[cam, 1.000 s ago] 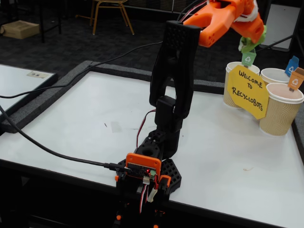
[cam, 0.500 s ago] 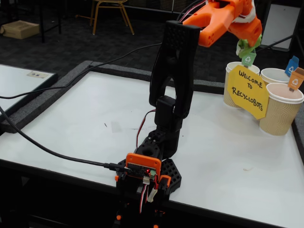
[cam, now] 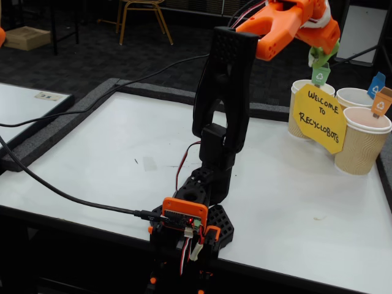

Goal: Sort rubbish by color.

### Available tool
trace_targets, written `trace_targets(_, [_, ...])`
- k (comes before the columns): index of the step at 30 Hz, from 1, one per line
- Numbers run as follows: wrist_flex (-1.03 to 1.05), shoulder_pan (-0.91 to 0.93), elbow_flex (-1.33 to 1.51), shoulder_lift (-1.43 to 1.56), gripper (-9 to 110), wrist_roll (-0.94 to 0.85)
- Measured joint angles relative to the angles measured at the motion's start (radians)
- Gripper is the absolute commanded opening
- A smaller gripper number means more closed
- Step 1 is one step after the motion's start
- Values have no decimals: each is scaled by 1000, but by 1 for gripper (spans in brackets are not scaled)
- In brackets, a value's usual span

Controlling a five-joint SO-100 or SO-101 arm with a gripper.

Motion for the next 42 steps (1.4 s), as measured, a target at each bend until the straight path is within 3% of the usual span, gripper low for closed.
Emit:
trace_targets(8, [-6,0,0,0,16,0])
trace_targets(18, [-6,0,0,0,19,0])
trace_targets(22, [-6,0,0,0,16,0])
trace_targets(26, [6,0,0,0,0,0])
trace_targets(36, [253,0,8,6,0,0])
trace_targets(42, [244,3,247,186,0,0])
